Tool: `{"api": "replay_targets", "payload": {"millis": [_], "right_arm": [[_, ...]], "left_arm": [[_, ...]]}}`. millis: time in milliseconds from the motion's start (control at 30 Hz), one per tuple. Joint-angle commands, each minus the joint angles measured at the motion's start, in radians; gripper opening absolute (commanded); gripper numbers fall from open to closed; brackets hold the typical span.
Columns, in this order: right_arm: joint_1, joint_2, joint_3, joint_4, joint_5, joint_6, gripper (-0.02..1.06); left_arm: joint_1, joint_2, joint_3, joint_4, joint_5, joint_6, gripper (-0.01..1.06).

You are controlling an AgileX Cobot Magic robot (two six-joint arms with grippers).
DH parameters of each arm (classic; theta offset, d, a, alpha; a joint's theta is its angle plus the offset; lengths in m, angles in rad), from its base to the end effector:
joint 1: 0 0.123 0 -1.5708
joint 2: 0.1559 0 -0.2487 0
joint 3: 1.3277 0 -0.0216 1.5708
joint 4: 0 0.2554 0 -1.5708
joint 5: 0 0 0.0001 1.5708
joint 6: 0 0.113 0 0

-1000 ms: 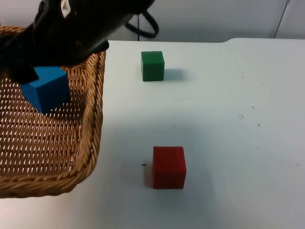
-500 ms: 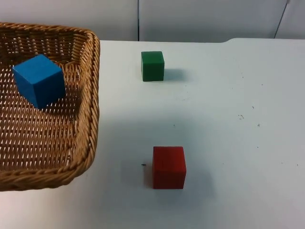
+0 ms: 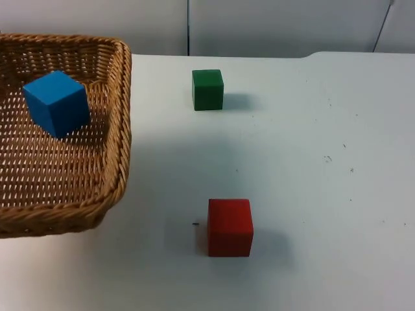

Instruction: Pick up the basket with the left hand and place the blue cube into the basket with the right hand.

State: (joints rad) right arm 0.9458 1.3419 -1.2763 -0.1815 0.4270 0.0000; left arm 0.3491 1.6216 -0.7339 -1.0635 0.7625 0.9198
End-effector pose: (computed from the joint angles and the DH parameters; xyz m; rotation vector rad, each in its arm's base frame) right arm 0.2061 0.2712 0.3543 -1.0098 1.7201 0.4341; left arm 0.2808 0.0296 0.1131 -0.2998 2.5839 -0.7815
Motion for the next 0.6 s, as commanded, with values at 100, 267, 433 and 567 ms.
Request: {"api": "replay_targets", "payload": {"millis": [100, 267, 433, 567], "right_arm": [[0.005, -0.165, 0.222, 0.004, -0.158, 0.052, 0.77], [0.005, -0.290, 0.334, 0.004, -0.153, 0.079, 0.77], [0.005, -0.412, 0.412, 0.021, -0.125, 0.081, 0.77], [0.005, -0.496, 0.452, 0.026, -0.104, 0.081, 0.77]], "left_arm": [[-0.064, 0.113, -0.068, -0.052, 0.018, 0.045, 0.00], [-0.083, 0.196, -0.121, -0.075, -0.007, 0.045, 0.00], [-0.087, 0.228, -0.139, -0.111, -0.077, 0.048, 0.00], [-0.087, 0.229, -0.139, -0.118, -0.134, 0.102, 0.00]]}}
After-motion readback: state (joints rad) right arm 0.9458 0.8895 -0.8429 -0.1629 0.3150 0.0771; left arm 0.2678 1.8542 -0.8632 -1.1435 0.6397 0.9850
